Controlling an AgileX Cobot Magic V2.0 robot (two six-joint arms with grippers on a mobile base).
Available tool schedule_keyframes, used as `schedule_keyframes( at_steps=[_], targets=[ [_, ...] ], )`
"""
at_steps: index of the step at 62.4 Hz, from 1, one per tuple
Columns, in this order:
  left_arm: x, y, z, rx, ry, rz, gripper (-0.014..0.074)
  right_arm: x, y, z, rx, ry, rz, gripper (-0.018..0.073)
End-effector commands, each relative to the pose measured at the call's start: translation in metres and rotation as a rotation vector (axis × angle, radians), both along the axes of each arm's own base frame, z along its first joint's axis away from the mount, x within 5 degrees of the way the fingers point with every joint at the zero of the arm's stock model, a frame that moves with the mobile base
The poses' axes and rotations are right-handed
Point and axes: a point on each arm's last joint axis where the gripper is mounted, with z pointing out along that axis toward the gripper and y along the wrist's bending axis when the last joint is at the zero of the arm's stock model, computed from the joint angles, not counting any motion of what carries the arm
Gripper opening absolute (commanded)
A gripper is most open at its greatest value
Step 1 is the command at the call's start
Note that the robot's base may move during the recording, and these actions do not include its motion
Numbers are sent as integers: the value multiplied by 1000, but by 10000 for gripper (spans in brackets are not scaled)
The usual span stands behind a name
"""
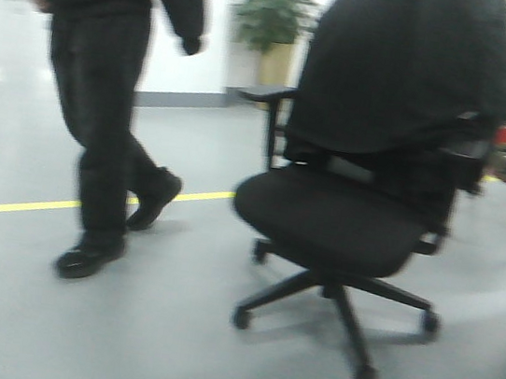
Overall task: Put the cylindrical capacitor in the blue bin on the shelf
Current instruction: 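Drive the base away from the table holding both objects, then drive the base up to the shelf of blue bins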
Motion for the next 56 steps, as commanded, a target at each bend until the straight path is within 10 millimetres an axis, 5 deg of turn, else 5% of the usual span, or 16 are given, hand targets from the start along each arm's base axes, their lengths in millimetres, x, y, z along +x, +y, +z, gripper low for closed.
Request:
schedule_keyframes(
  at_steps=[1,56],
  targets=[
    [-2,0,3,-5,-26,2,-111,-1,0,3,3,-31,1,-163],
    [-2,0,3,-5,-26,2,-111,-1,0,3,3,-31,1,-163]
  ],
)
